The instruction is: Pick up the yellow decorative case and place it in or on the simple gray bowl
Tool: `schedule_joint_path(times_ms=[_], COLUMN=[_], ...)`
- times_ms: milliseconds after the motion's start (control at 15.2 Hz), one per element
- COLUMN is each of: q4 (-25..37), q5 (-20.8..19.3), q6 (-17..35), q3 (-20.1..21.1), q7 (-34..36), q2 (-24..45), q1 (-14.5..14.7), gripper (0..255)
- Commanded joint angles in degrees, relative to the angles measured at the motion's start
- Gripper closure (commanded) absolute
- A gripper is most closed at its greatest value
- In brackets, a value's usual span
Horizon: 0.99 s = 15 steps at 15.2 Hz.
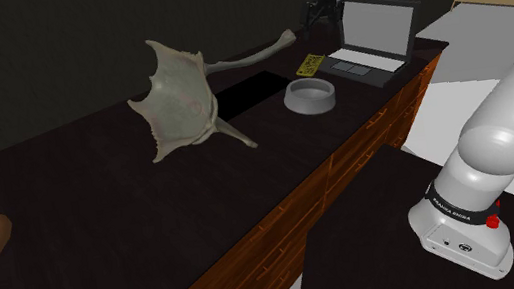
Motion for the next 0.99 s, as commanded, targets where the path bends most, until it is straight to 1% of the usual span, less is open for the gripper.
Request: schedule_joint_path(times_ms=[0,330,792,924], q4=[3.24,12.28,8.84,8.59], q5=[0.88,3.61,4.23,4.29], q6=[1.0,1.83,6.74,7.13], q3=[-1.13,-2.85,-2.64,-2.62], q7=[-1.37,-3.78,-4.19,-4.23], q2=[4.08,13.78,15.32,15.47], q1=[-0.73,-2.66,-2.65,-2.64], gripper=[0,0,0,0])
